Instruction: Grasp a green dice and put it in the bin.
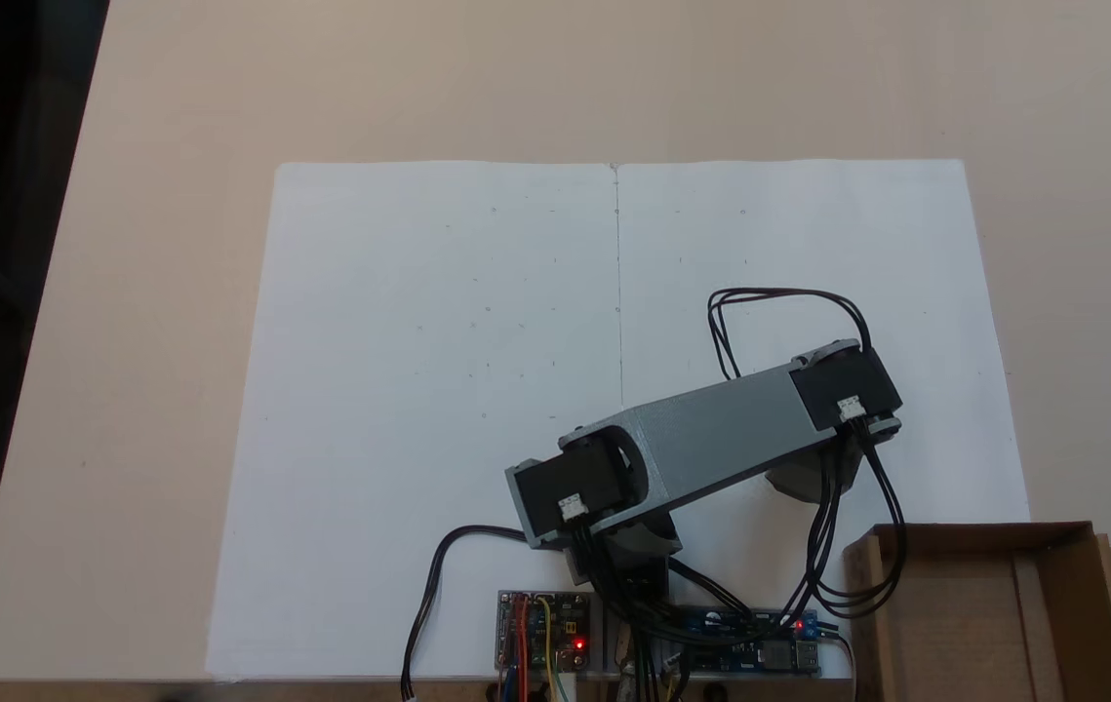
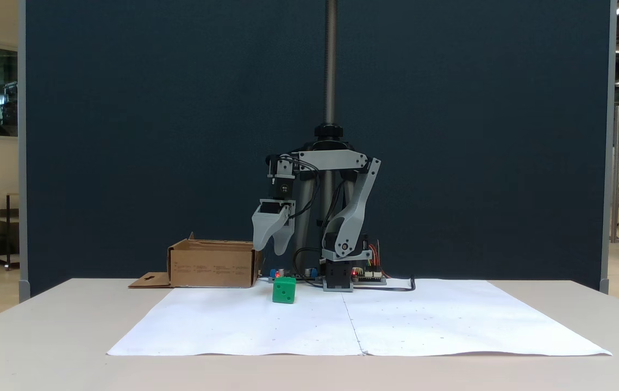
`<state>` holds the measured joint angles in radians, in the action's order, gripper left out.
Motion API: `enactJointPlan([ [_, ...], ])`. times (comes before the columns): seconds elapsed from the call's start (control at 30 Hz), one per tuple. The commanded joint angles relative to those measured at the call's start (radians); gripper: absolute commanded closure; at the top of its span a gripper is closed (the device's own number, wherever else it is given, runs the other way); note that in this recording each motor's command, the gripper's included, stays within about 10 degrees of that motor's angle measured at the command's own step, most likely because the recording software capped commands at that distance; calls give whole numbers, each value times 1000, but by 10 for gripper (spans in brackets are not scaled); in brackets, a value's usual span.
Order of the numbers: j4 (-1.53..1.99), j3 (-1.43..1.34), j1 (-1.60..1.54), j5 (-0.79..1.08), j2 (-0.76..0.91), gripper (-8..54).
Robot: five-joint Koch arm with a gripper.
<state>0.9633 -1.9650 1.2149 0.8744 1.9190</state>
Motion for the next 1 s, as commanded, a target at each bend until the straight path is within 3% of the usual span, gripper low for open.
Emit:
enactJointPlan([
  [0.0, -49, -5, 8, 168, 29, -70],
  [0.17, -66, -9, 3, 291, 35, -69],
  [0.97, -77, -84, -206, 258, 63, -34],
])
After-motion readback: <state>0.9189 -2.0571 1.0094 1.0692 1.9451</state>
